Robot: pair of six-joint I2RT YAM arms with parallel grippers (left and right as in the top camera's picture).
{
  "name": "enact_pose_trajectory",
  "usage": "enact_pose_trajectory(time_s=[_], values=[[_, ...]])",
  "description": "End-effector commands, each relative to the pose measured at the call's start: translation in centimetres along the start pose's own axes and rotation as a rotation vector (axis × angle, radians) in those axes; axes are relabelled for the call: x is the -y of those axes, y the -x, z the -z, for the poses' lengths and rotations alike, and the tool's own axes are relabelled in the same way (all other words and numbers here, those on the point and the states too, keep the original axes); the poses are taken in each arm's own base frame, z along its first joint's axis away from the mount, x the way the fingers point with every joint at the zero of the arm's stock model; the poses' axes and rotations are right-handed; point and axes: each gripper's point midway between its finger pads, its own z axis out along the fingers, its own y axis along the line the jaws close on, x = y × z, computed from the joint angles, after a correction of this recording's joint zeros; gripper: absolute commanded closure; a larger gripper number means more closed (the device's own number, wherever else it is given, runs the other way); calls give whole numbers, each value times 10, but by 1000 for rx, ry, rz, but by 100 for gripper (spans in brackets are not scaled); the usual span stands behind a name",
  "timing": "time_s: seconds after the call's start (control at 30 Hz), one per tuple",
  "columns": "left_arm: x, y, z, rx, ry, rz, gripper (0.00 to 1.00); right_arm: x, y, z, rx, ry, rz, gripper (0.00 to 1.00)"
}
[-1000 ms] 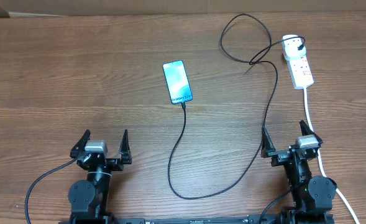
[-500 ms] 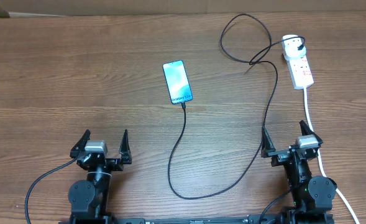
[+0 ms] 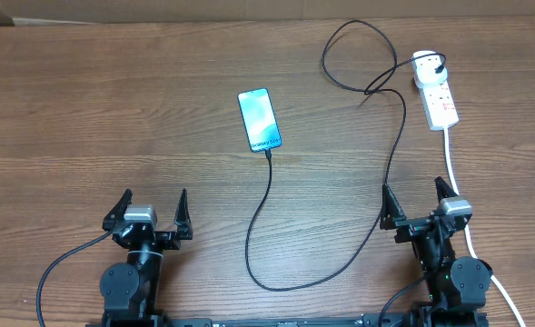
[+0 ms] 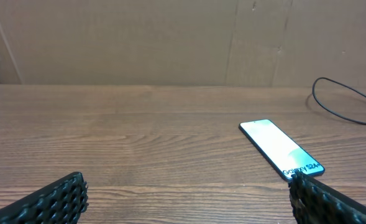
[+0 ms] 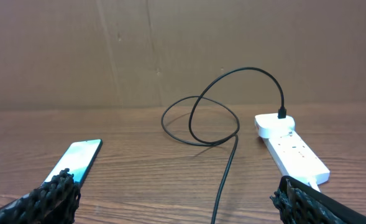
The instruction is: Plug charger to phone and switch on socket
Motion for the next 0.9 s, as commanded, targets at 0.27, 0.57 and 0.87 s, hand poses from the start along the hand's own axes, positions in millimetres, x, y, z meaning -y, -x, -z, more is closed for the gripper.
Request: enact_pose_trajectory(time_s=[0.27,0.57,0.87], values=[[1,0,0,5,-3,-24,0,3,-2,0,2,-16,-28,0],[1,0,0,5,-3,-23,0,4,-3,0,1,-24,44,0],[1,0,0,5,-3,-23,0,7,-3,0,0,-42,83,0]])
